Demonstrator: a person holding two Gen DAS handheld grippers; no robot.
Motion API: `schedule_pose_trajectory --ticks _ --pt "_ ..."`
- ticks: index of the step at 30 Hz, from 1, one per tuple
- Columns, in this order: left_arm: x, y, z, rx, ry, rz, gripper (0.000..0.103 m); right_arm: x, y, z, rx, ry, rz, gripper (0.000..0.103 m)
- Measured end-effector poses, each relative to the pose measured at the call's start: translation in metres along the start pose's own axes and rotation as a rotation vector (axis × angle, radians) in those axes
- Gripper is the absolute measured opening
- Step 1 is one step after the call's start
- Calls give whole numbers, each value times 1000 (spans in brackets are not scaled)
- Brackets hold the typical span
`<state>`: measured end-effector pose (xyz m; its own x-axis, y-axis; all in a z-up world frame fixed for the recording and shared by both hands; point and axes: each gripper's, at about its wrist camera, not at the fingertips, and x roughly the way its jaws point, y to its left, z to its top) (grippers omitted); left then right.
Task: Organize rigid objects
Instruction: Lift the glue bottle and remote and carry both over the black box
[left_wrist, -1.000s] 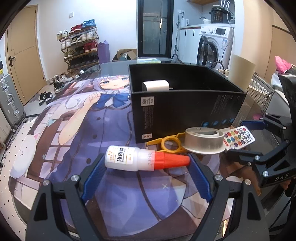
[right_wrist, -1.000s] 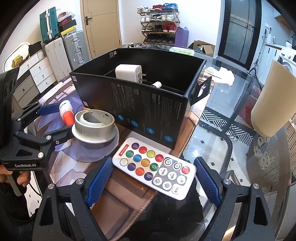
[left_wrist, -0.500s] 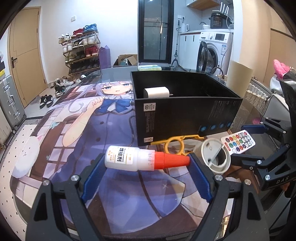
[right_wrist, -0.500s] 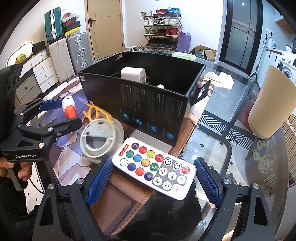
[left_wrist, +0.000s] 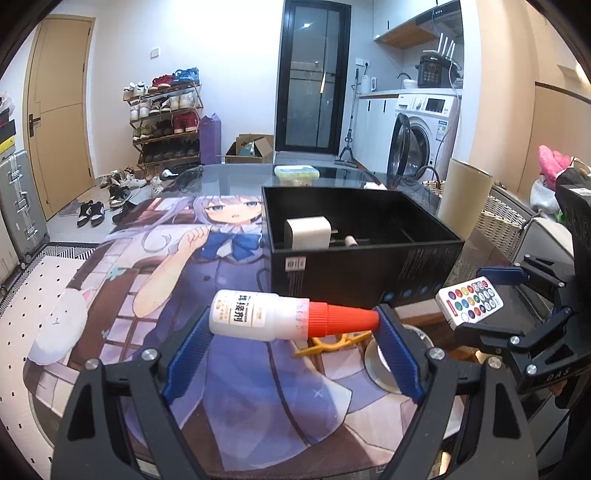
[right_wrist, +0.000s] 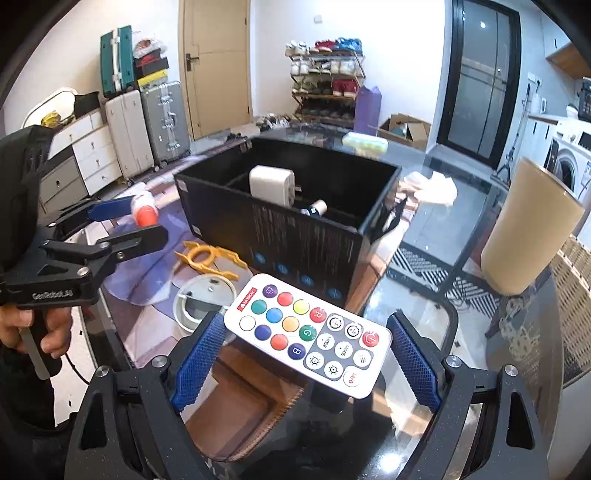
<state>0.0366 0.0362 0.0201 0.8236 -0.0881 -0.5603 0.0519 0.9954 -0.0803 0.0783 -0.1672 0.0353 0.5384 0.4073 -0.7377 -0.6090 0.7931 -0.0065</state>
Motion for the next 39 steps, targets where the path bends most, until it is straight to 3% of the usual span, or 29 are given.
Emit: schedule_pose_trajectory --ticks 24,39 --pt "5 -17 55 39 -127 -11 86 -38 -7 49 -11 -197 9 90" --pt "27 -12 71 43 -142 7 86 -19 -19 68 -11 -212 0 90"
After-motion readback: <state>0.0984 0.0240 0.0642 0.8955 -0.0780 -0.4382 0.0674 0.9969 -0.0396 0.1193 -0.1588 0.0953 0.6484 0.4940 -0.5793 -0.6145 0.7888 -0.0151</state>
